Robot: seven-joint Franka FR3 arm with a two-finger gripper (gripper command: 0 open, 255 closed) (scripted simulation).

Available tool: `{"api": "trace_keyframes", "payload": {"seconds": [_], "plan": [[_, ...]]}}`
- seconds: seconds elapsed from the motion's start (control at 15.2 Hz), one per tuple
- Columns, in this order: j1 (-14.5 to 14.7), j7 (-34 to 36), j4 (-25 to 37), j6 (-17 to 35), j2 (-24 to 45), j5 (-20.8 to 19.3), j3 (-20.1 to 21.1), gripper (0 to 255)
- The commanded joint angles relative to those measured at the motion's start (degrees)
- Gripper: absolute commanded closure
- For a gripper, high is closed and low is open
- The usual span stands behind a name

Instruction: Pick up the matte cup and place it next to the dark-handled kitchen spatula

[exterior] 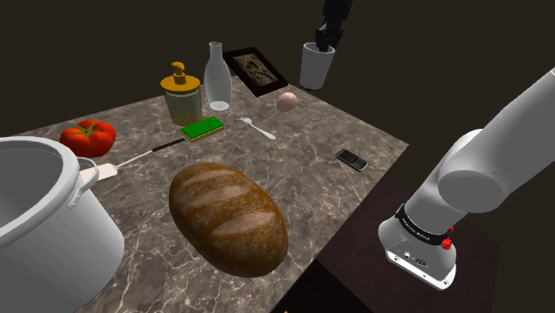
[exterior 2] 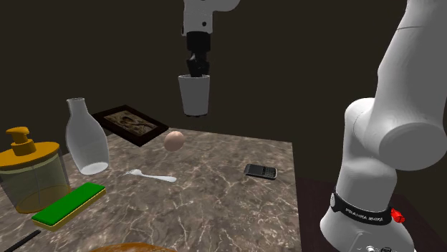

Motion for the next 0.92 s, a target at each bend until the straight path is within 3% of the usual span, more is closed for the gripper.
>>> {"api": "trace_keyframes", "payload": {"seconds": [0.0, 0.86], "plan": [[1.11, 2.64, -0.43, 0.00, -0.61, 0.24, 1.55, 255], [8.83, 20.31, 0.54, 1.84, 0.74, 2.49, 12.20, 255]]}}
